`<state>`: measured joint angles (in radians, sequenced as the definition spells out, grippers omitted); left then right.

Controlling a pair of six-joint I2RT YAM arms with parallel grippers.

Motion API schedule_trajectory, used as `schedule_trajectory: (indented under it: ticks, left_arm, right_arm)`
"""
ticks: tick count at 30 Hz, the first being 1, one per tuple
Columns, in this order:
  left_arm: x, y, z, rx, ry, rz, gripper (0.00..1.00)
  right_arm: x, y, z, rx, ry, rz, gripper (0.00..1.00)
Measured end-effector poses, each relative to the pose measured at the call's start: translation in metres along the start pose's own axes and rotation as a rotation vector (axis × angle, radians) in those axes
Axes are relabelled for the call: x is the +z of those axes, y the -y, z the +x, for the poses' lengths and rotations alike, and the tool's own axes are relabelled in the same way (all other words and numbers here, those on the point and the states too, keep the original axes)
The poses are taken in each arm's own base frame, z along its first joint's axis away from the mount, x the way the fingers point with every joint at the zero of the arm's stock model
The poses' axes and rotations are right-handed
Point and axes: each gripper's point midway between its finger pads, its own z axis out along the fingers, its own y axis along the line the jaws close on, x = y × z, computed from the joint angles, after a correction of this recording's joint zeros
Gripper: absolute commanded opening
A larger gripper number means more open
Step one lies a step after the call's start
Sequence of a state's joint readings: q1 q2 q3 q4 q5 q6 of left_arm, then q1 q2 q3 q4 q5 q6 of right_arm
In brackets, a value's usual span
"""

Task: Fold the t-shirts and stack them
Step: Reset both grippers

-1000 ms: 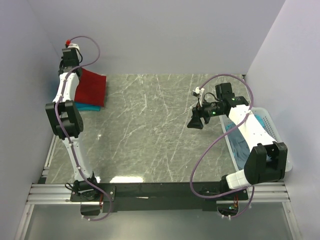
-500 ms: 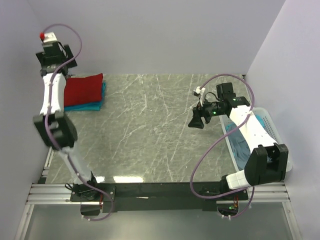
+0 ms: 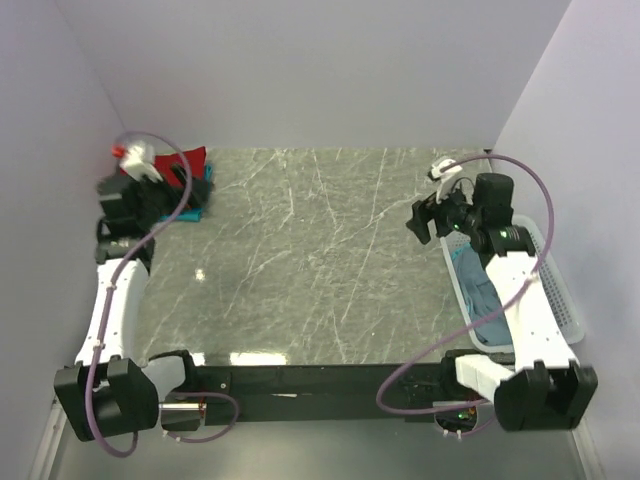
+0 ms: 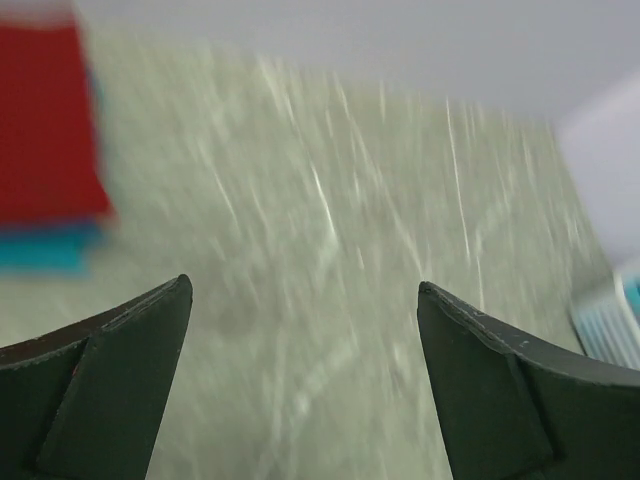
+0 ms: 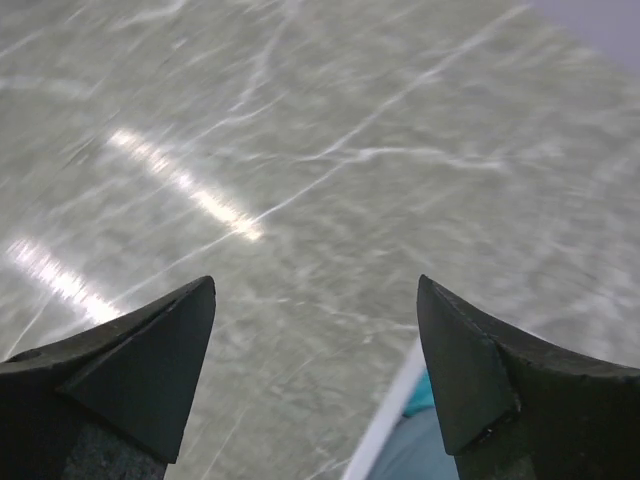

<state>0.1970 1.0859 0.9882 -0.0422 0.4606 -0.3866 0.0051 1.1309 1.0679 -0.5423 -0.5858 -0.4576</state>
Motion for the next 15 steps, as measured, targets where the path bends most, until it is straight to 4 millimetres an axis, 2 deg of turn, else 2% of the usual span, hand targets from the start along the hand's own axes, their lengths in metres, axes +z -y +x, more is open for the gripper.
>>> schedule_trajectory:
  ticks: [1,3,5,7,9,15]
  left_arm:
    - [0.001,0.001,0.034,-0.033,-0.084,0.018,0.99]
    - [-0.004,0.01,0.08,-0.062,-0.197,0.046,1.0]
    - [-0.014,0.023,0.105,-0.039,-0.253,0.065,0.99]
    - [-0.022,0.04,0.111,0.007,-0.254,0.098,0.99]
    - [-0.033,0.051,0.106,0.066,-0.211,0.105,0.99]
    - [-0.056,0.052,0.099,0.151,-0.104,0.07,1.0]
  right_arm:
    - [-0.008,0.007,-0.006,0.002,0.03,0.065,0.89]
    - [-0.023,0.017,-0.011,0.031,0.081,0.183,0.98]
    - [-0.038,0.03,-0.008,0.086,0.14,0.327,1.0]
    - [-0.053,0.042,0.003,0.177,0.191,0.481,1.0]
    - [-0.067,0.052,0.017,0.258,0.225,0.612,1.0]
    - [-0.101,0.068,0.029,0.365,0.306,0.829,0.99]
